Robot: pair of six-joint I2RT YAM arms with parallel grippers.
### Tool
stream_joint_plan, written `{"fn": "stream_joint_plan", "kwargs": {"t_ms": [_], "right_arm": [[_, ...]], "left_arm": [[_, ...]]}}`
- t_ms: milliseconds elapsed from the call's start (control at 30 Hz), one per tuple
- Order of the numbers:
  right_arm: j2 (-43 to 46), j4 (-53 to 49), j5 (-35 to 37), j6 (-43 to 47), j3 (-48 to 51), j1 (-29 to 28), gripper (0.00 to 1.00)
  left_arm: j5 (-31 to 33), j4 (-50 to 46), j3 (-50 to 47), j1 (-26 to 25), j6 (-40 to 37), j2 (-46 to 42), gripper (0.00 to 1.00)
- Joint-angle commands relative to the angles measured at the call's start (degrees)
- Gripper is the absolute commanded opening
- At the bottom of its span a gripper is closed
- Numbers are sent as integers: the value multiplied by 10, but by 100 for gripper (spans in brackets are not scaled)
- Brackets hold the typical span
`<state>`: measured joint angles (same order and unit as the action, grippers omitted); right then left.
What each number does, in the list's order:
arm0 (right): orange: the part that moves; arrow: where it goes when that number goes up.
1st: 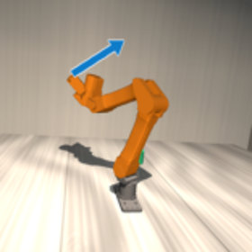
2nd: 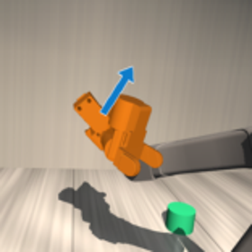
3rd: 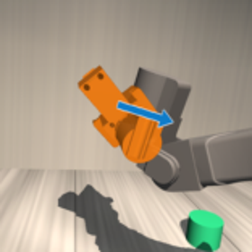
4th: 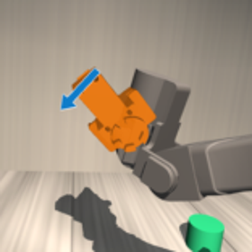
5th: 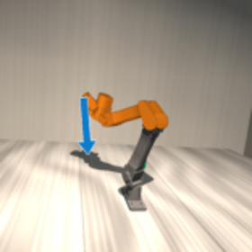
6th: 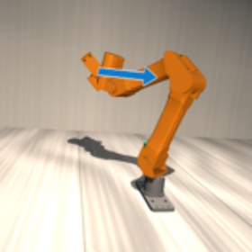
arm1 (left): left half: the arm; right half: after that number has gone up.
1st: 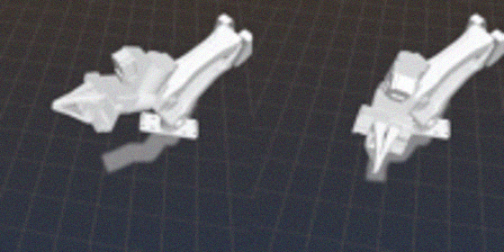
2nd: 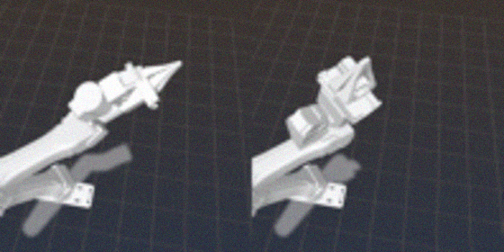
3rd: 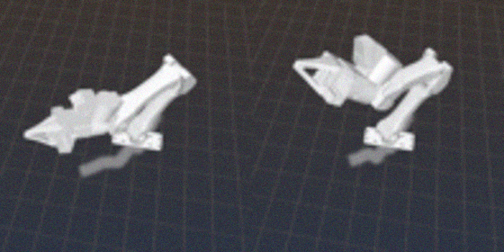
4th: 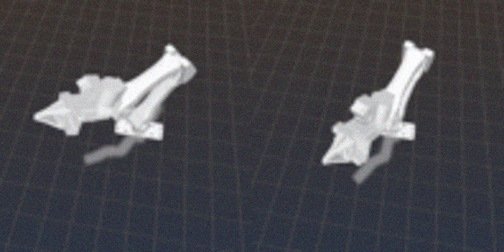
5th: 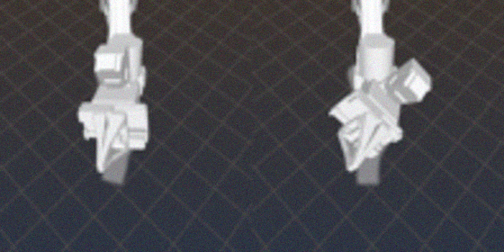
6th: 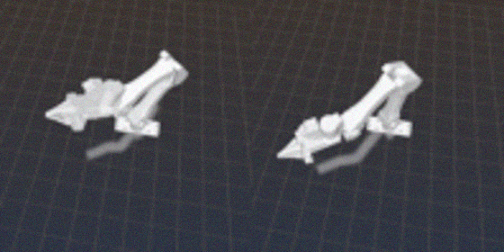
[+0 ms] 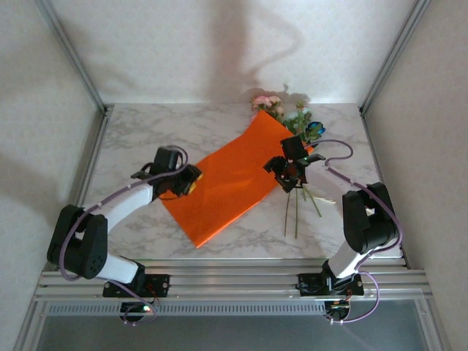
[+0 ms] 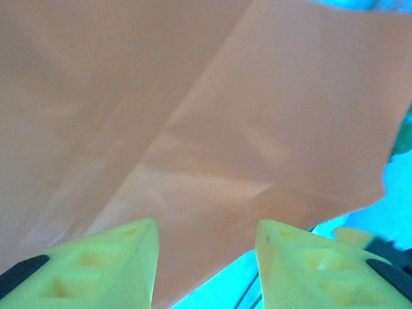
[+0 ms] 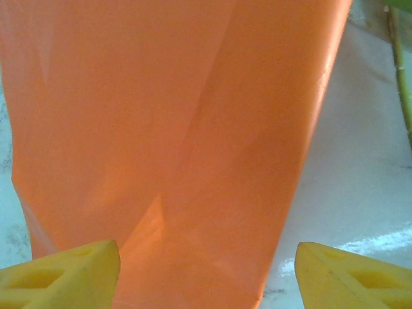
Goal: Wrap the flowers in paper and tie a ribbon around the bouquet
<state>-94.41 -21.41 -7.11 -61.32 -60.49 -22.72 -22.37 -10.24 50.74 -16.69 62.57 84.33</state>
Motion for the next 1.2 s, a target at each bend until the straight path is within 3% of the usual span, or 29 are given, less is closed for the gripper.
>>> {"fn": "stream_joint_plan", "kwargs": {"t_ms": [0, 100, 200, 333, 400, 500, 567, 733, 900, 1000, 1100, 1133, 1167], "right_arm": [[-17, 5, 21, 5, 1, 9, 72], [-11, -22, 42, 10, 10, 13, 72], [9, 32, 53, 26, 48, 13, 73], [-55, 105, 26, 90, 10, 13, 67], [-88, 102, 19, 109, -31, 11, 51], [-99, 18, 82, 150, -94, -17, 14], [-81, -20, 128, 193, -128, -54, 0], [-15, -45, 180, 276, -163, -143, 0], [-25, -20, 129, 313, -195, -143, 0], [-104, -13, 34, 327, -271, -98, 0], [-233, -74, -36, 343, -426, -63, 1], [-282, -120, -35, 345, -496, -56, 10], [-326, -165, -28, 344, -565, -52, 24]], "left_arm": [[19, -30, 48, 35, -67, 77, 43], [35, -53, 132, 44, -130, 165, 41], [53, -79, 201, 44, -181, 240, 41], [66, -76, 213, 45, -205, 287, 41], [68, -70, 197, 45, -208, 294, 41], [77, -43, 140, 46, -194, 283, 41], [72, -9, 81, 46, -172, 259, 40], [58, 51, -65, 45, -109, 172, 40], [49, 93, -187, 33, -26, 58, 39], [23, 136, -229, 21, 23, 26, 39], [19, 156, -217, 13, 34, 30, 40], [18, 156, -207, 13, 31, 39, 40], [22, 154, -195, 13, 26, 50, 40]]}}
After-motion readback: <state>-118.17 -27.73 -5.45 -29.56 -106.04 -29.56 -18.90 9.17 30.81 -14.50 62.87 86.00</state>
